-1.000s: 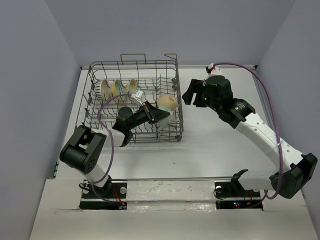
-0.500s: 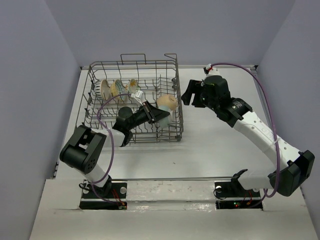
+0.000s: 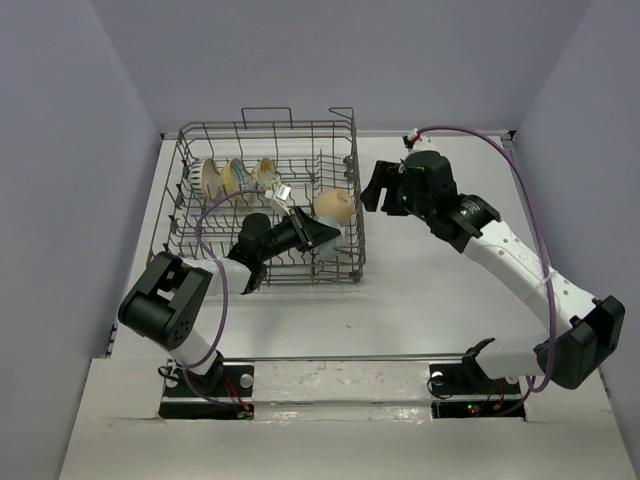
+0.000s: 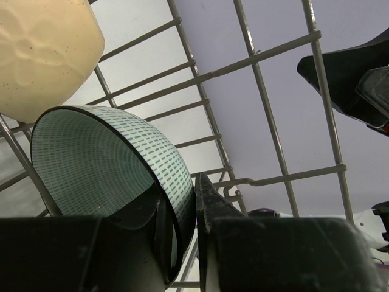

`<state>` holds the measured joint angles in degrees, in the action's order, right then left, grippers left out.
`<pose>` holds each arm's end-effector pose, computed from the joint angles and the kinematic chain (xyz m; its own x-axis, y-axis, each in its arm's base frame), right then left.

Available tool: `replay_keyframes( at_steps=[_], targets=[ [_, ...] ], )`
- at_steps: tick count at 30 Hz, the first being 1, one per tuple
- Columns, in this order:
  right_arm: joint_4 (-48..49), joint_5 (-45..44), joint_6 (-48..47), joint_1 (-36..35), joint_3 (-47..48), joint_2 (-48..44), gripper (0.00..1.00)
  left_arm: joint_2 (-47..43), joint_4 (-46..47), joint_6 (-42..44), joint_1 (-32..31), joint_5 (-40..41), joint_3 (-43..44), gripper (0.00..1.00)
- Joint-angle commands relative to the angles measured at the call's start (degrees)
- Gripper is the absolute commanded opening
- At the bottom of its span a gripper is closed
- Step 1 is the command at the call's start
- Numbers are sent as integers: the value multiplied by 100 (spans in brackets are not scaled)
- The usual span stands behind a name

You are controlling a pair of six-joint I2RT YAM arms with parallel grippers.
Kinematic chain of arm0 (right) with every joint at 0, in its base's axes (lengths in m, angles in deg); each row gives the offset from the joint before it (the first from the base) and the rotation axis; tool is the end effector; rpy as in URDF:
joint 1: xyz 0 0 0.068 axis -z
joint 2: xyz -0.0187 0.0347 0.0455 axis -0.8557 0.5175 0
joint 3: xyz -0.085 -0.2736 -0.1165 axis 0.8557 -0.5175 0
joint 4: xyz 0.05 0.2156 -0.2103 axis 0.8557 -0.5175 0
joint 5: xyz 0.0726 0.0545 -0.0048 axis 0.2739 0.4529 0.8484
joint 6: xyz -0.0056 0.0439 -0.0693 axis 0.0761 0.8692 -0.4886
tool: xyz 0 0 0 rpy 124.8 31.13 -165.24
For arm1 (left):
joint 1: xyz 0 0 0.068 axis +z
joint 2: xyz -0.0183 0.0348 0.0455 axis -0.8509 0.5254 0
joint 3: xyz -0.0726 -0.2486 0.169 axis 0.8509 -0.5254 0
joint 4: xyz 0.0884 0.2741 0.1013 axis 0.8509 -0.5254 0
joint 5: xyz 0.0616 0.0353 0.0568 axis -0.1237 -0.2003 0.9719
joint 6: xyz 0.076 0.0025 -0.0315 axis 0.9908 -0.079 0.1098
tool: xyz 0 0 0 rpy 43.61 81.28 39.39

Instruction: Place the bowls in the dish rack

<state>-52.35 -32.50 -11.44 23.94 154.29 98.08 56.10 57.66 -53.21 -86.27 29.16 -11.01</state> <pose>0.3048 0.1976 0.3951 -0.5500 0.1938 -0.8124 -0.1997 0.9140 0.3532 0.2969 -0.2019 0.2065 -0.7179 -0.4347 -0.5438 0.5015 0.2189 -0.8370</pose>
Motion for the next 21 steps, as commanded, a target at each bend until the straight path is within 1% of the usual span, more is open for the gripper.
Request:
replay_keyframes(
  at_steps=[1, 14, 19, 20, 21],
  targets=[
    [316, 152, -104, 18, 188, 102, 76, -230, 116, 302, 72, 96, 204, 9],
    [307, 205, -236, 18, 566, 761, 75, -213, 2, 293, 63, 131, 240, 9],
    [307, 99, -193, 18, 549, 876, 69, -221, -69, 293, 63, 140, 248, 10],
    [307, 90, -184, 18, 540, 885, 68, -221, -69, 293, 63, 140, 248, 11],
    [307, 82, -184, 18, 531, 885, 67, -239, -86, 293, 63, 140, 248, 14]
  ],
)
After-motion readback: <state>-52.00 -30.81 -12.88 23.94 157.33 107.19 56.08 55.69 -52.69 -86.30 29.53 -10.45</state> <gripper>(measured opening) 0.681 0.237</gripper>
